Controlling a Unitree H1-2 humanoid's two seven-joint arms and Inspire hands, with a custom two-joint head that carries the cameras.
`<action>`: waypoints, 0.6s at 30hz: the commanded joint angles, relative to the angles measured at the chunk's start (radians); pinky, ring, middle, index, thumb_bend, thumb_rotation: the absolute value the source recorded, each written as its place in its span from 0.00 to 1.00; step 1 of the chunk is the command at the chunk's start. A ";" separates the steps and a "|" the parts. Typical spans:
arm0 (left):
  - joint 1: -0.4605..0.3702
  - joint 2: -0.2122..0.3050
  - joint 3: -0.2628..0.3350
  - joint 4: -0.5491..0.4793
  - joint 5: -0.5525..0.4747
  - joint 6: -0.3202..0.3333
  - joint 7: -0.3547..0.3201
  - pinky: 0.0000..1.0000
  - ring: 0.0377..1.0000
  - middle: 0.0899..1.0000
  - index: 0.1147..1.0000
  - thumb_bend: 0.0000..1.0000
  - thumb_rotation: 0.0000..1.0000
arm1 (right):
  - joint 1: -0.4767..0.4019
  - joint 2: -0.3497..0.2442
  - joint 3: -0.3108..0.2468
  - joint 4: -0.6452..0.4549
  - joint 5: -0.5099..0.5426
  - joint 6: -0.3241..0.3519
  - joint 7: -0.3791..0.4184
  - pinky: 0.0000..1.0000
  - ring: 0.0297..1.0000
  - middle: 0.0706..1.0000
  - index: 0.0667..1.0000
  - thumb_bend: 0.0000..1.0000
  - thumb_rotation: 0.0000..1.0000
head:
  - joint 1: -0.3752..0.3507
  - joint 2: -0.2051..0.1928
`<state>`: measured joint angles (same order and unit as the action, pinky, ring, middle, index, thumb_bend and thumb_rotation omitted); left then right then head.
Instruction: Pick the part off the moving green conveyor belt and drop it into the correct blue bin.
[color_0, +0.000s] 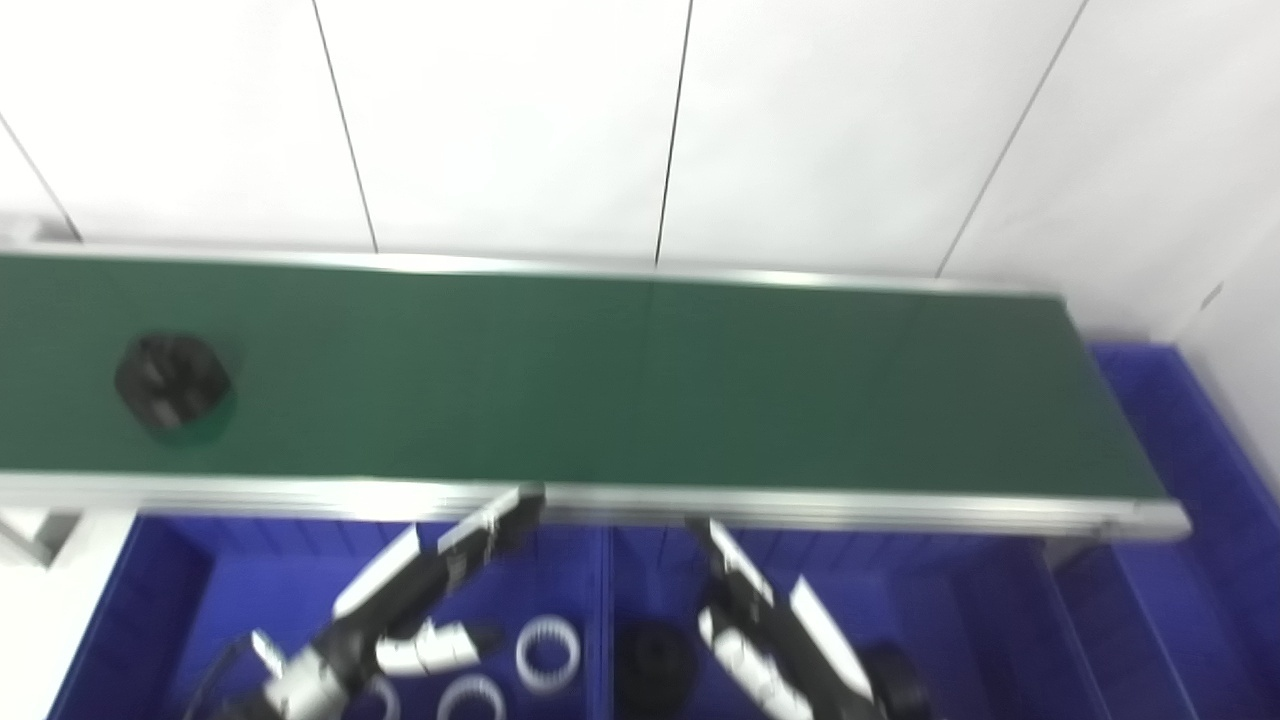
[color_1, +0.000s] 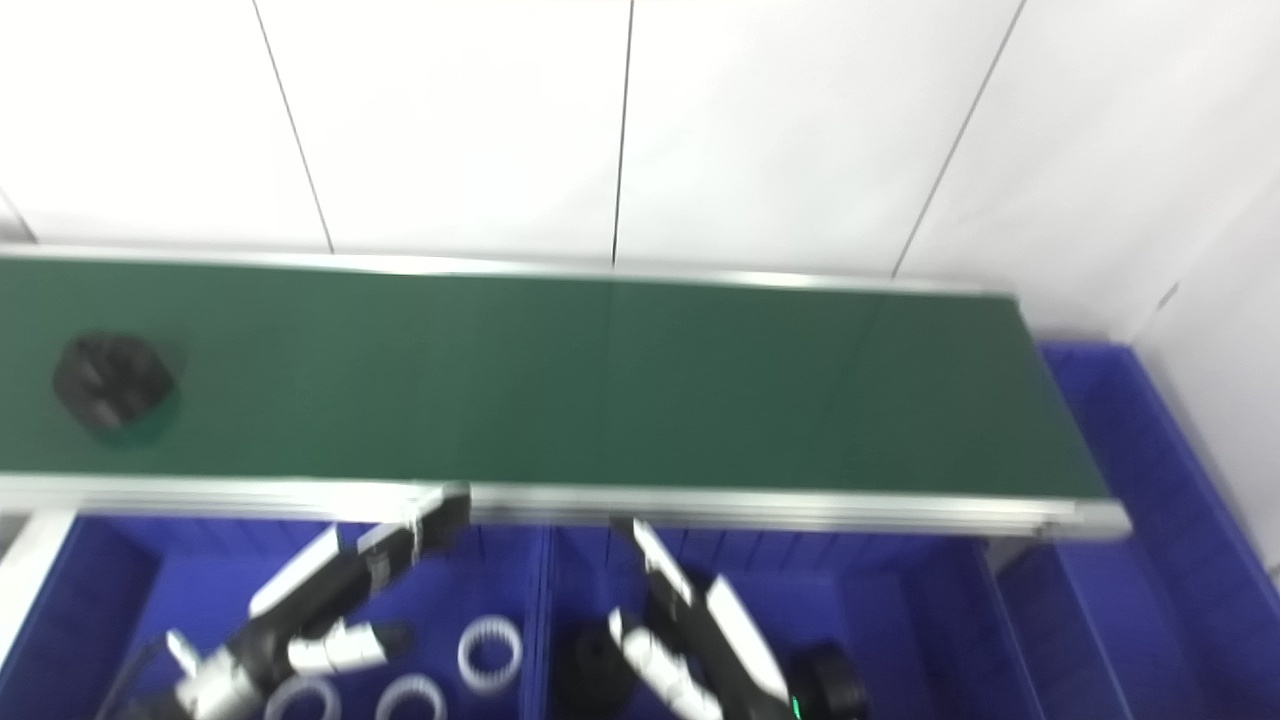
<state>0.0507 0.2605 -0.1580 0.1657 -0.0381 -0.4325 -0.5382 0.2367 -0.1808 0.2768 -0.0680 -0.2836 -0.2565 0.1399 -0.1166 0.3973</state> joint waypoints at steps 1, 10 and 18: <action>-0.023 -0.003 0.011 -0.012 -0.008 -0.037 0.012 0.88 0.93 0.95 0.91 0.49 0.55 | -0.012 0.001 -0.006 -0.007 0.007 -0.075 -0.016 0.94 0.98 1.00 0.97 0.37 0.99 | 0.002 -0.005; -0.032 -0.004 0.009 -0.014 -0.005 -0.037 0.012 0.85 0.91 0.94 0.90 0.50 0.51 | -0.023 -0.004 -0.010 0.022 0.007 -0.105 -0.022 0.93 0.98 1.00 0.97 0.37 0.98 | 0.006 -0.014; -0.031 -0.004 0.008 -0.022 0.002 -0.037 0.017 0.84 0.91 0.93 0.90 0.51 0.49 | -0.025 -0.004 -0.016 0.019 0.006 -0.124 -0.022 0.94 0.98 1.00 0.97 0.39 0.99 | 0.008 -0.001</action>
<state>0.0429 0.2588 -0.1518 0.1670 -0.0355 -0.4330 -0.5350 0.2225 -0.1832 0.2670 -0.0258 -0.2839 -0.3221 0.1333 -0.1089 0.3957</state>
